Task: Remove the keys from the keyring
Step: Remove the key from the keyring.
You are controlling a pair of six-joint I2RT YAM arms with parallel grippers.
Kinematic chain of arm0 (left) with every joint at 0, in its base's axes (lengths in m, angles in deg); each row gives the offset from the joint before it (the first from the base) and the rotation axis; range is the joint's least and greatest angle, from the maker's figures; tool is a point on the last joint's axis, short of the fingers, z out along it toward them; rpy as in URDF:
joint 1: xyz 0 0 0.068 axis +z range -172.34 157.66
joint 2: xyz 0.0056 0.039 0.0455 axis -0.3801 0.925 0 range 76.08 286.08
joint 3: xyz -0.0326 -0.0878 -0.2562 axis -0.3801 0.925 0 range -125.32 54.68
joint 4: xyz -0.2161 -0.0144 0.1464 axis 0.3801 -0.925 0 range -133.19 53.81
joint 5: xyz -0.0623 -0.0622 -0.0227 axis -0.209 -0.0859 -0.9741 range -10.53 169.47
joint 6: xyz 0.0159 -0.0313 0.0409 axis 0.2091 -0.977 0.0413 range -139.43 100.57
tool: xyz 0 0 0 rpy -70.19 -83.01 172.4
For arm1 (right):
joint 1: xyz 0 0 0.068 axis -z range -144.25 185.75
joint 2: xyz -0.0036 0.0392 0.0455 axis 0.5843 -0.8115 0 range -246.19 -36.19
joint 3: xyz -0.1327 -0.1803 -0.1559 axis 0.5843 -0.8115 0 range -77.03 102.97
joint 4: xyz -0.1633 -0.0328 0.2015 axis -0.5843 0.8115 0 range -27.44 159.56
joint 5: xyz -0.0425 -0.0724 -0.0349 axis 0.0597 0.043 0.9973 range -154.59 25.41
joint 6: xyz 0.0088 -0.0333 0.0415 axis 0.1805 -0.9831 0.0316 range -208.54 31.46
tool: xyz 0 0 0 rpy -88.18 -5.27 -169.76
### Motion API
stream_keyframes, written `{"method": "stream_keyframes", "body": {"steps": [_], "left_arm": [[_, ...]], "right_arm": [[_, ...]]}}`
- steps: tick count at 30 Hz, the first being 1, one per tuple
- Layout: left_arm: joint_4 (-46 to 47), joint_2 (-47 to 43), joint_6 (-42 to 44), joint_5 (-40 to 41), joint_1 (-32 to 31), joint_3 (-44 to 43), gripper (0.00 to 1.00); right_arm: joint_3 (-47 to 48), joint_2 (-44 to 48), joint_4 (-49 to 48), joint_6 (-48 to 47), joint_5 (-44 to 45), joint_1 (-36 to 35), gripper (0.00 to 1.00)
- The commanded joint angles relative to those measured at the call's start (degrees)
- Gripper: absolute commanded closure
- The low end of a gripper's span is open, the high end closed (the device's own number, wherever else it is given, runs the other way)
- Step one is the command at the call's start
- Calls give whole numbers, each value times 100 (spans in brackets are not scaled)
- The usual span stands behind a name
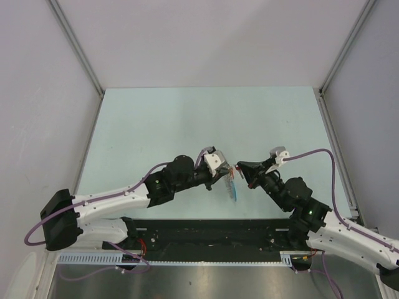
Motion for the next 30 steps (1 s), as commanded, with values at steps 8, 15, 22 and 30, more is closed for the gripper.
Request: {"method": "stream_keyframes", "body": {"steps": [8, 15, 22, 30], "left_arm": [[1286, -663, 46, -1119, 412, 540, 100], [2261, -918, -164, -1883, 780, 1006, 100], [2596, -1068, -506, -2903, 1080, 1042, 100], [2579, -1103, -859, -4011, 1457, 928, 100]], "right_arm": [[42, 86, -33, 561, -1589, 566, 100], [-248, 191, -472, 720, -2424, 601, 100], [-441, 252, -885, 817, -2723, 689, 100], [-529, 595, -755, 782, -2688, 794, 83]]}}
